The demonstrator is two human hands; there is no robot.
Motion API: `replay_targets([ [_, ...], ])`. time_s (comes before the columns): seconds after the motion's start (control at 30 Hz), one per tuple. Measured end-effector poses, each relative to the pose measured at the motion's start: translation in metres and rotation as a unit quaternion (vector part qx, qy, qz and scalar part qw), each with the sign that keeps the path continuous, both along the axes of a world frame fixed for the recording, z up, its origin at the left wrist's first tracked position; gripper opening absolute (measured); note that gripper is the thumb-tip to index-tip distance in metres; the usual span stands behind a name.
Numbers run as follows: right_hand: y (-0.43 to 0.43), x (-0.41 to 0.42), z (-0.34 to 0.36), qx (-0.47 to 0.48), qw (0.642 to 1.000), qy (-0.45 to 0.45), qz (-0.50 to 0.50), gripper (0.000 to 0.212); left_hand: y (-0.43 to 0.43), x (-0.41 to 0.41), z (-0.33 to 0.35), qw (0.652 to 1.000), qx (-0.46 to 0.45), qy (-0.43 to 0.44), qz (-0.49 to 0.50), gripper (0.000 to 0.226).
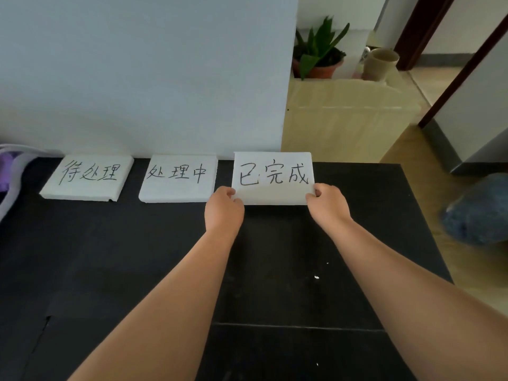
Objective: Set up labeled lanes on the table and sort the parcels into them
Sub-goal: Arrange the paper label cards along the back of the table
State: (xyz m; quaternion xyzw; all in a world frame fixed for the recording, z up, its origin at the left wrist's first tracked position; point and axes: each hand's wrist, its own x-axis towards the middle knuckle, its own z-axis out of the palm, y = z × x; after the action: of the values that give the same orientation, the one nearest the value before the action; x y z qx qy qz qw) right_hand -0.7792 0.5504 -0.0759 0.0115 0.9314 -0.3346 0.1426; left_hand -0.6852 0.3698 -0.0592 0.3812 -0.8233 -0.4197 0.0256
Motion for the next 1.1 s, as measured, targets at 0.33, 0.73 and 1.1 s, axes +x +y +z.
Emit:
replay_targets([
  [0.33,-0.012,-0.033,-0.032,0.019,0.998,-0.056,0.013,0.029,-0.006,-0.029,-0.028,0.998,0.004,-0.045,-0.041,0.047],
  [0.73,-0.013,-0.012,-0.017,0.002,0.998,-0.069,0.004,0.046,-0.006,-0.013,-0.025,0.991,0.001,-0.054,-0.126,0.060],
  [1.1,-0.006,0.084,0.044,0.044,0.999,-0.021,0.019,0.063,0.007,0.068,0.014,0.960,-0.116,-0.095,-0.235,0.063],
])
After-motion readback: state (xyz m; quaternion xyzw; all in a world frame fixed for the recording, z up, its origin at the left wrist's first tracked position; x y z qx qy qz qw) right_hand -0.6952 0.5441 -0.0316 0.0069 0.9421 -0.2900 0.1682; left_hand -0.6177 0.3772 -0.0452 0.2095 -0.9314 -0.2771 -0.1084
